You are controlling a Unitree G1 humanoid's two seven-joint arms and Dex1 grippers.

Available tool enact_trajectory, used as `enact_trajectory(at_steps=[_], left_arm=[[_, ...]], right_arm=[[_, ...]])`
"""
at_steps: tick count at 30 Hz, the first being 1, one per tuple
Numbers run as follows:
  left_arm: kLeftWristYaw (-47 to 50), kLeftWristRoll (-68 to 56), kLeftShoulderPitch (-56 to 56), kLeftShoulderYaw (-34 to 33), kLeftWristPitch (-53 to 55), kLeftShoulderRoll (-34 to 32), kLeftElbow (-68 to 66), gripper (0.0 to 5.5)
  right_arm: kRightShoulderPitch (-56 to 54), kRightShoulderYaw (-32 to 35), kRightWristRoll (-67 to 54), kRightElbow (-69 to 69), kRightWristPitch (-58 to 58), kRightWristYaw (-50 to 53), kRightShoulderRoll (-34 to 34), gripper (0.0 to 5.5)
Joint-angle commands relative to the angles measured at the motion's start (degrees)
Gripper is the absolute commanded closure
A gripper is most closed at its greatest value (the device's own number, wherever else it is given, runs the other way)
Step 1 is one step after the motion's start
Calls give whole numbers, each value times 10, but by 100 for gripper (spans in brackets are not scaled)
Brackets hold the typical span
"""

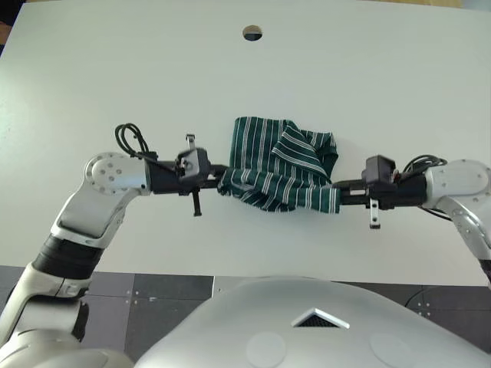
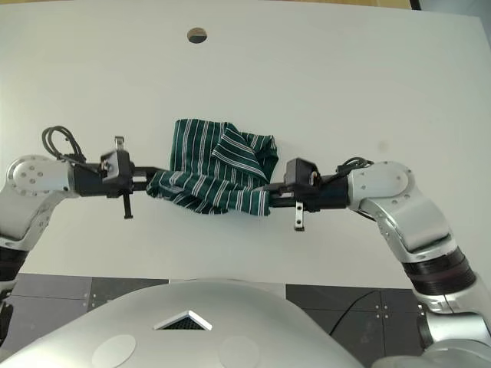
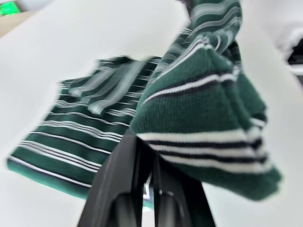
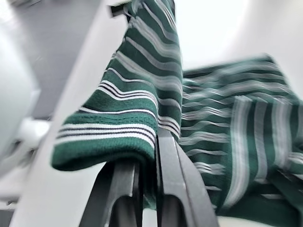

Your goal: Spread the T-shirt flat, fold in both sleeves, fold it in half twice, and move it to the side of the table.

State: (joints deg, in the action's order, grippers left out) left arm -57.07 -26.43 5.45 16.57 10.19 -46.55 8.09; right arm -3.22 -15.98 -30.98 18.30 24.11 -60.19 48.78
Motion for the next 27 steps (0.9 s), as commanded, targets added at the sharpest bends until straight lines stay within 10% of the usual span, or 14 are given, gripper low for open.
enact_trajectory(at_steps=[1,11,21,27], left_arm=[[58,2,75,-17,110,63,-68,540],[133,55,153,-17,235,170,-206,540],[184,20,204,-121,305,258,-311,391],[239,3,236,-198,332,287,-369,391]], right_arm=[[-56,21,1,-62,79,49,-42,538],[-141,54,-8,-176,236,120,-126,538],[-186,153,-43,-248,318,199,-213,341],[-208,195,13,-302,230,269,-235,341]])
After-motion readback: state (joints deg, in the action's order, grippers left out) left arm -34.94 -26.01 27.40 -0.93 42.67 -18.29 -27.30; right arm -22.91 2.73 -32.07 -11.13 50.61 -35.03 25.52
